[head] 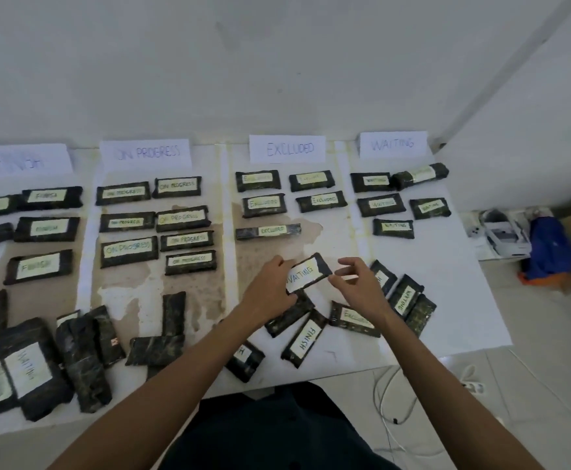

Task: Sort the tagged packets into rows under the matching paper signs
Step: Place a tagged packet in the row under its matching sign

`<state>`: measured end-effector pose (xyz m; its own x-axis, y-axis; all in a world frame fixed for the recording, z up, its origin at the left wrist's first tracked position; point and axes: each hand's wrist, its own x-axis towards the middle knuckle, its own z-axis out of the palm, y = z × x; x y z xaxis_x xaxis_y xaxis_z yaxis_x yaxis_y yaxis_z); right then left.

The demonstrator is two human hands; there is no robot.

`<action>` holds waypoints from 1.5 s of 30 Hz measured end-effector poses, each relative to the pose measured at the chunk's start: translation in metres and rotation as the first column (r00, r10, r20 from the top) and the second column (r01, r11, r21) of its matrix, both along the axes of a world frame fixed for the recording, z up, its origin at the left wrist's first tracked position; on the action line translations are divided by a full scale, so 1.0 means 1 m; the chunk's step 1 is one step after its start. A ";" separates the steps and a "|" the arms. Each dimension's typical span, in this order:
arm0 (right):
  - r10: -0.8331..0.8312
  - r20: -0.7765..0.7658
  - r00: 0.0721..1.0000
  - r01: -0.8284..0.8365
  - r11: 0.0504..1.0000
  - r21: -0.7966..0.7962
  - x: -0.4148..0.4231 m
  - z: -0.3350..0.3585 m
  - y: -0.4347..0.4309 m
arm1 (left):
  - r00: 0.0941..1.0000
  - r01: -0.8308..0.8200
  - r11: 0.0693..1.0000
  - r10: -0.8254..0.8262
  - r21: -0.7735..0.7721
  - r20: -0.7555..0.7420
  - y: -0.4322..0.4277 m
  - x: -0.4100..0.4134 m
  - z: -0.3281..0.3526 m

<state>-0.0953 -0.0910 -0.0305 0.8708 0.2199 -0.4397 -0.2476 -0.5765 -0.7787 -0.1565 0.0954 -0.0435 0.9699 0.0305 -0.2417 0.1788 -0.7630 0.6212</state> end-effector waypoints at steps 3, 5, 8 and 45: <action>-0.055 0.053 0.997 0.058 0.997 -0.047 0.017 -0.003 -0.045 | 0.998 0.063 0.993 -0.066 0.098 0.023 -0.030 0.030 -0.001; -0.084 0.061 0.995 0.087 0.995 -0.051 0.027 -0.005 -0.071 | 0.995 0.089 0.990 -0.092 0.111 0.023 -0.050 0.051 -0.002; -0.082 0.095 0.992 0.091 0.991 -0.095 0.043 -0.012 -0.103 | 0.993 0.115 0.989 -0.117 0.093 0.016 -0.079 0.081 -0.004; 0.297 0.515 0.804 -0.066 0.906 -0.419 0.087 -0.124 -0.201 | 0.927 0.324 0.929 -0.349 0.180 0.136 -0.287 0.299 -0.096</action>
<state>-0.0087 -0.2921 -0.1546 0.9455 0.3243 0.0278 0.2990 -0.8316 -0.4680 0.1426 -0.1920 -0.1397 0.9547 -0.2807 -0.0985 -0.1983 -0.8475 0.4924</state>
